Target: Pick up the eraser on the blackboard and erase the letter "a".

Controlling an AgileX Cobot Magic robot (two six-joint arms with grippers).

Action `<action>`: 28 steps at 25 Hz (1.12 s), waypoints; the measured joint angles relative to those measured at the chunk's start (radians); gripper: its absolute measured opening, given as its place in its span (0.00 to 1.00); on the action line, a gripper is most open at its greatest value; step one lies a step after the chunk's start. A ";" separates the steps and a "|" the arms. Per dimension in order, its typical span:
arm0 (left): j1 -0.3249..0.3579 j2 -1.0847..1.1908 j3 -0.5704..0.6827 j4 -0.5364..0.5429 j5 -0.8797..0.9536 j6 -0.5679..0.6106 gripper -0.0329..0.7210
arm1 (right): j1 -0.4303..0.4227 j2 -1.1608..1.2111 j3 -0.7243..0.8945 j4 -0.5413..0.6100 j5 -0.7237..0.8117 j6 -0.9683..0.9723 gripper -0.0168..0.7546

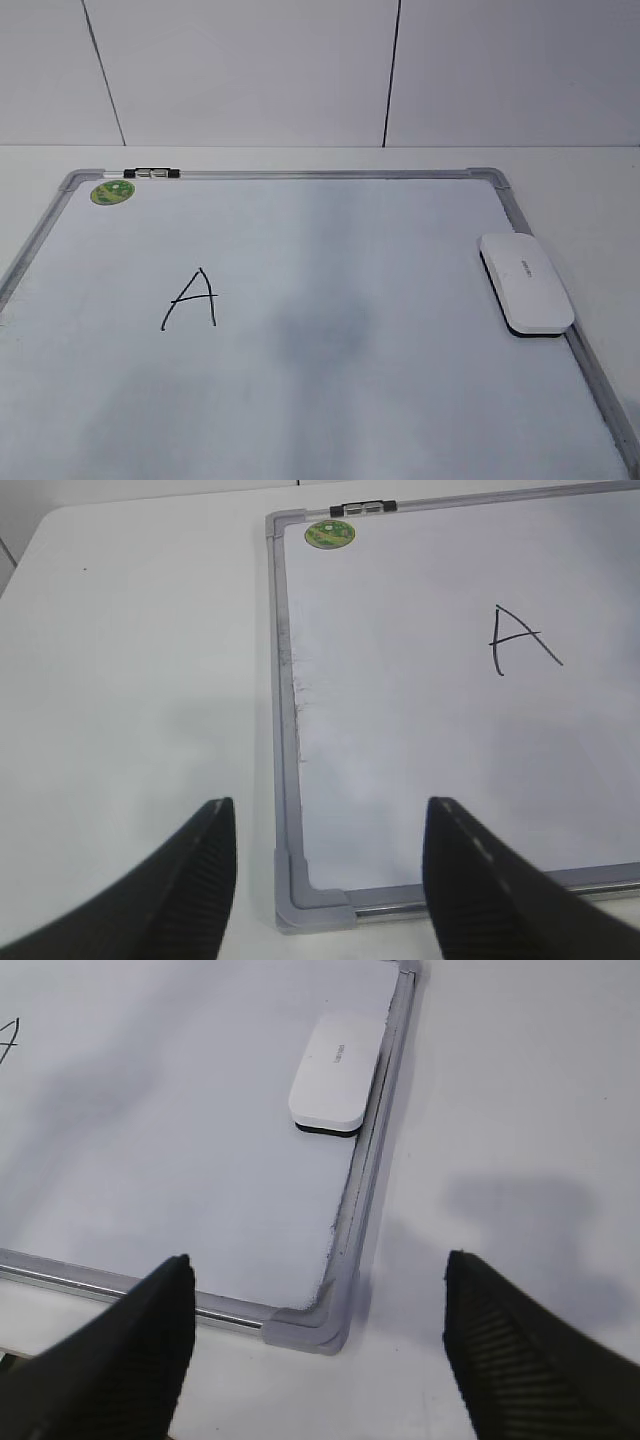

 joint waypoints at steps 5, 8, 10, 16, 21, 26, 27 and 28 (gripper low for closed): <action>0.000 0.000 0.000 0.000 0.000 0.000 0.59 | 0.000 0.000 0.000 0.000 0.000 0.000 0.79; 0.000 0.000 0.000 0.000 0.000 0.000 0.56 | 0.000 0.000 0.000 0.000 0.000 0.000 0.79; 0.000 0.000 0.000 0.000 0.000 0.000 0.54 | 0.000 0.000 0.000 0.000 0.000 0.002 0.79; 0.000 0.000 0.000 0.000 0.000 0.000 0.51 | 0.000 0.000 0.000 0.000 0.000 0.002 0.79; 0.000 0.000 0.000 0.000 0.000 0.000 0.48 | 0.000 0.000 0.000 0.000 0.000 0.002 0.79; -0.031 0.000 0.000 -0.004 0.000 0.000 0.47 | 0.000 0.000 0.000 0.000 0.000 0.002 0.79; -0.047 0.000 0.000 -0.006 0.000 0.000 0.47 | 0.000 0.000 0.000 0.000 0.000 0.002 0.79; -0.061 0.000 0.000 -0.008 0.000 0.000 0.47 | 0.000 0.000 0.000 0.000 0.000 0.002 0.79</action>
